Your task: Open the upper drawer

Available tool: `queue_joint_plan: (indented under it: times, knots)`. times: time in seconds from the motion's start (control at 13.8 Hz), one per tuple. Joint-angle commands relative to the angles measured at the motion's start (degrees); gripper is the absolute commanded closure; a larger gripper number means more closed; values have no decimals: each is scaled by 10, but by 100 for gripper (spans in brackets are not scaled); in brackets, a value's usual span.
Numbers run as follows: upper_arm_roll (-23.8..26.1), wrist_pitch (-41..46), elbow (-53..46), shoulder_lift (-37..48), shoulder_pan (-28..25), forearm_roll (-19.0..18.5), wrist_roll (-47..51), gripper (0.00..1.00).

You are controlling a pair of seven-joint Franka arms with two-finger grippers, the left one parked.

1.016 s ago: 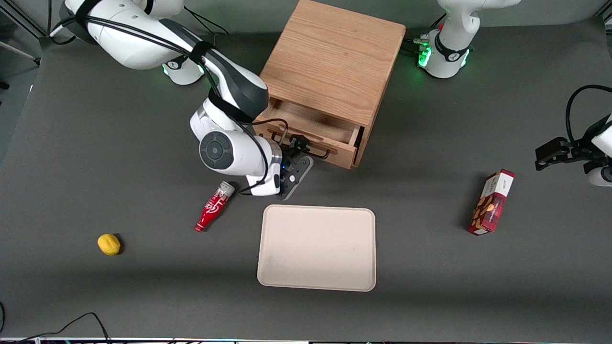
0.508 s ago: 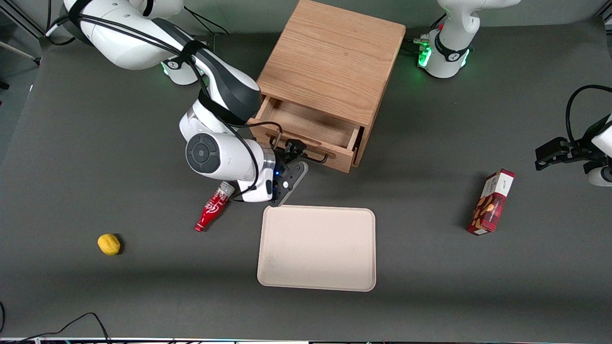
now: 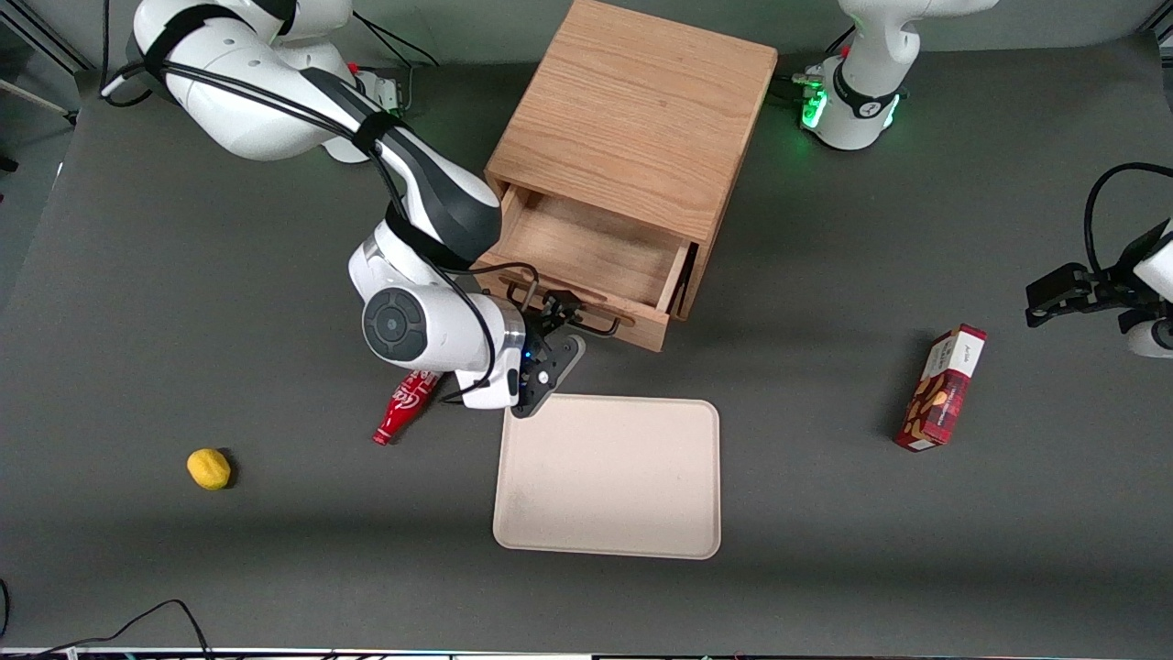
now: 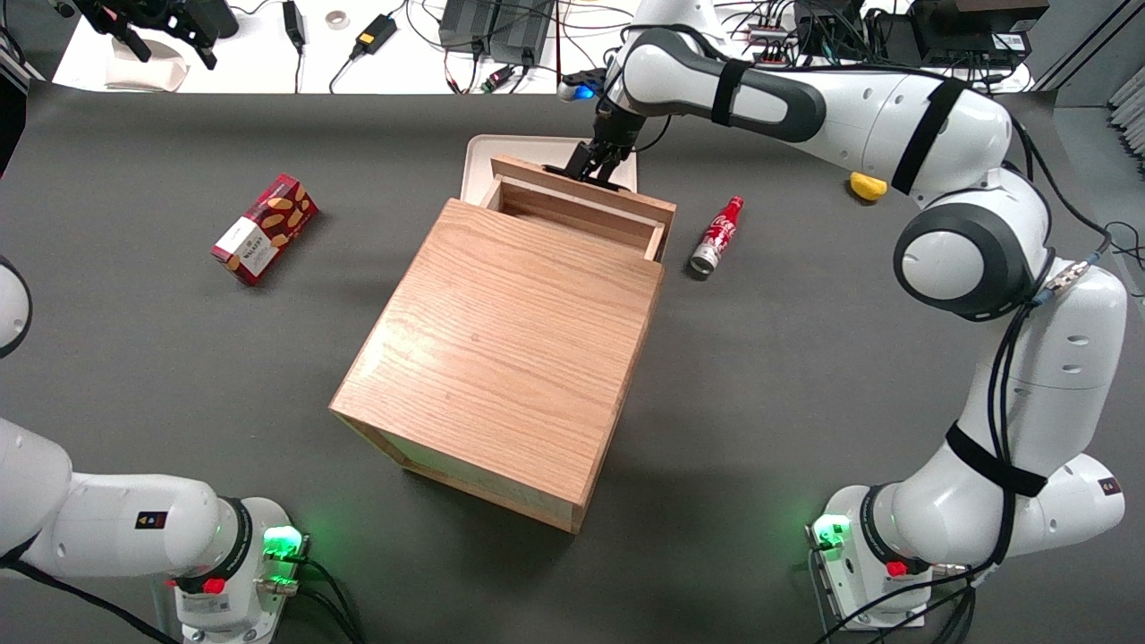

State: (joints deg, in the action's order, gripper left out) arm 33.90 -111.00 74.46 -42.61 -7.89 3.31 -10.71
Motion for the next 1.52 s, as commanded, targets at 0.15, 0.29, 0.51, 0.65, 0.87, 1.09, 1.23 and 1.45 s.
queue_joint_plan:
  times: [0.15,0.29,0.51,0.65,0.87,1.09,1.23,1.45]
  knots:
    - [-4,11,-37,-13,-4,-19,12,0]
    - [-8,14,-68,-31,-5,-18,12,0]
    - [-16,14,-95,-45,-5,-19,11,0]
    - [-24,13,-103,-49,-6,-20,4,0]
    - [-34,14,-137,-68,-5,-19,-2,0]
    - [-40,31,-166,-74,-3,-19,-19,0]
    - [-52,45,-197,-84,-3,-17,-37,0]
    - [-54,45,-222,-99,1,-18,-39,0]
